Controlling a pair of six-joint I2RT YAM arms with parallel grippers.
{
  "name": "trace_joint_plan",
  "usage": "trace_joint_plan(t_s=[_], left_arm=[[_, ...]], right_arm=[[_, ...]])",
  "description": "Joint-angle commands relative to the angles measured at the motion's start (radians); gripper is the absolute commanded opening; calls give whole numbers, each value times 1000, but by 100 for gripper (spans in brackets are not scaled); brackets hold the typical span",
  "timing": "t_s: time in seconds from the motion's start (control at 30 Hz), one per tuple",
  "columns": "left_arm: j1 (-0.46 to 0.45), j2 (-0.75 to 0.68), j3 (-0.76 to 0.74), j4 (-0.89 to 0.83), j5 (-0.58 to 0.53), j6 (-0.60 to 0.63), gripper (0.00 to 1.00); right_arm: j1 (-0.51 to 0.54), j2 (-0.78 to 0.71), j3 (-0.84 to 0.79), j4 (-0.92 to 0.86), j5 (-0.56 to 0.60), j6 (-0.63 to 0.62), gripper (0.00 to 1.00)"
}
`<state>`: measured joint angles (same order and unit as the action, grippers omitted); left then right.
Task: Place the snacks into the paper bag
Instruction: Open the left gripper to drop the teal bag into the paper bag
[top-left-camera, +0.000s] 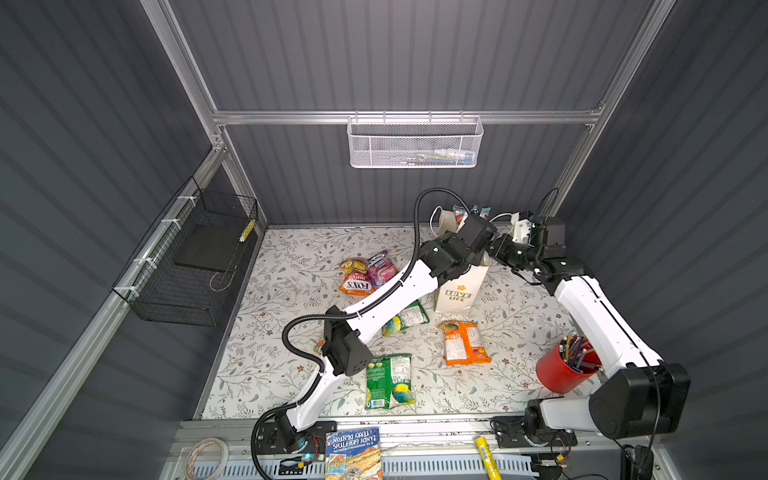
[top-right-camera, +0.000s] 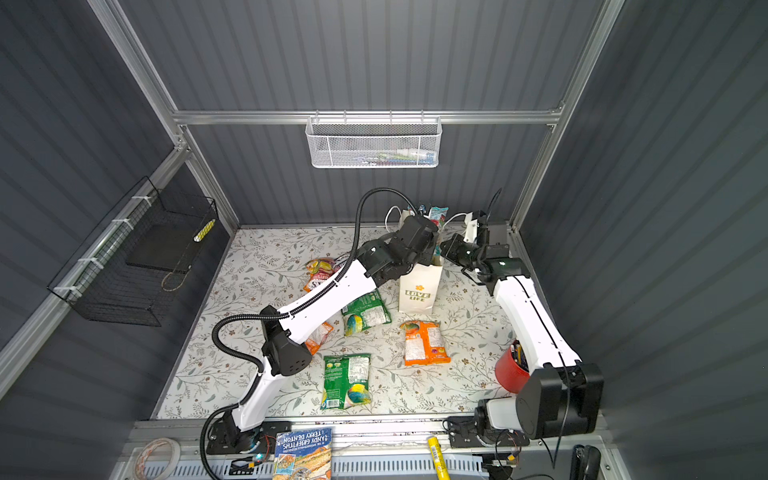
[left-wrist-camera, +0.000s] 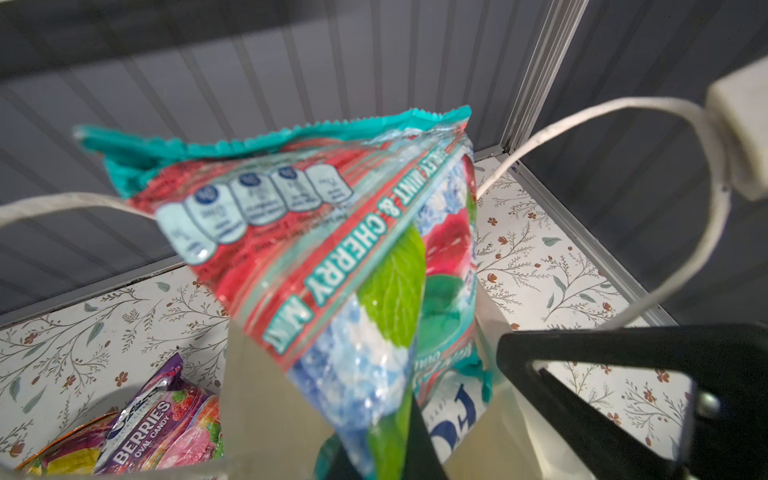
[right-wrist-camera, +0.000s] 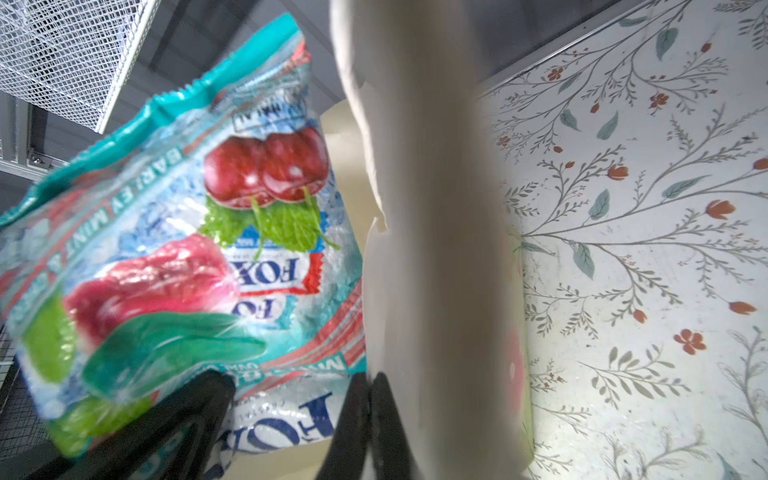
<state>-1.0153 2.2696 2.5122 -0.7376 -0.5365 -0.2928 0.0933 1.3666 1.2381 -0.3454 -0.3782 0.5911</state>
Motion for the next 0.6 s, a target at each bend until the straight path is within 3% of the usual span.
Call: trace_joint_plan(t_s=[0.0,0.43,0.57], left_arm=[[-14,-19,-19,31,45,-35,19],[-32,-97,-53,84,117,-24,35],[-32,-123,-69,93,126,-8,45]], right_arm=[[5,2,18,31,-25,4,0],[6,-3,16,31,-20,4,0],[6,-3,15,32,-17,4,0]])
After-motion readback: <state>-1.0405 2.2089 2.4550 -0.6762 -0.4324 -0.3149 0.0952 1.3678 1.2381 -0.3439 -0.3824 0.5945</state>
